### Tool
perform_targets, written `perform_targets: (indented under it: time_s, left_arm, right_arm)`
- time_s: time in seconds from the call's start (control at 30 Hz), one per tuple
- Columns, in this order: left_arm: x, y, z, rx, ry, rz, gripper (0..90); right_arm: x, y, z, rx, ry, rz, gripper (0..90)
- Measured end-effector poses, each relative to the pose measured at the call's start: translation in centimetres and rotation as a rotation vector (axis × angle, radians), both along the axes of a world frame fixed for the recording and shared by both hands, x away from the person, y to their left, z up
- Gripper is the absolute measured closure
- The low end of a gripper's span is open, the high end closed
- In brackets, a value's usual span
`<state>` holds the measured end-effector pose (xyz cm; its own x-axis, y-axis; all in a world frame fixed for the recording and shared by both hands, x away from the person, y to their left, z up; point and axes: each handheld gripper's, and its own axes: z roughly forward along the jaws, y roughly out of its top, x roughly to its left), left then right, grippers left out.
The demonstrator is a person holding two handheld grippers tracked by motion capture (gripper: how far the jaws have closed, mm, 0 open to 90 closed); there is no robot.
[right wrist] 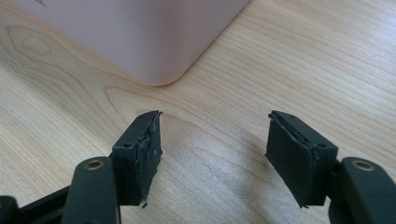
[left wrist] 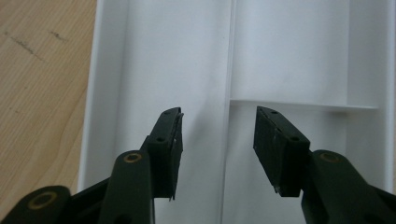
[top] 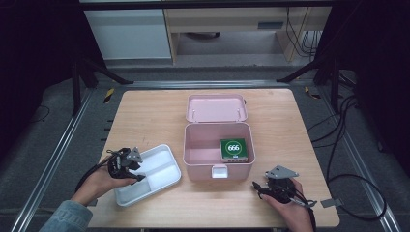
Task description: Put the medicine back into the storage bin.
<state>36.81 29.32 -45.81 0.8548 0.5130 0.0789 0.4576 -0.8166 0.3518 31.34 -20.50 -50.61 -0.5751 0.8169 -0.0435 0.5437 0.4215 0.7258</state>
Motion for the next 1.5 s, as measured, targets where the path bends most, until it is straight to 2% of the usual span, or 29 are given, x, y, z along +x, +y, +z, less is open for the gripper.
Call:
perform_targets:
  time_s: [0.27, 0.73, 1.07, 1.33, 1.5]
  left_arm:
    - [0.3, -0.1, -0.8, 0.008, 0.026, -0.004, 61.3]
    - [0.8, -0.3, -1.0, 0.016, 0.043, -0.017, 73.0]
    - [0.8, -0.4, -1.3, 0.006, 0.06, -0.027, 84.8]
    - [0.8, -0.4, -1.3, 0.001, 0.068, -0.033, 88.7]
    - [0.7, -0.3, -1.2, -0.006, 0.058, -0.039, 89.2]
  right_arm:
    - [0.0, 0.0, 0.0, 0.001, 0.001, 0.0, 35.7]
    - [0.0, 0.0, -0.1, 0.001, 0.004, 0.002, 36.0]
    - [0.0, 0.0, -0.1, 0.0, 0.006, 0.004, 36.1]
    - [0.0, 0.0, -0.1, 0.001, 0.006, 0.004, 36.1]
    - [0.0, 0.0, -0.1, -0.001, 0.007, 0.005, 36.1]
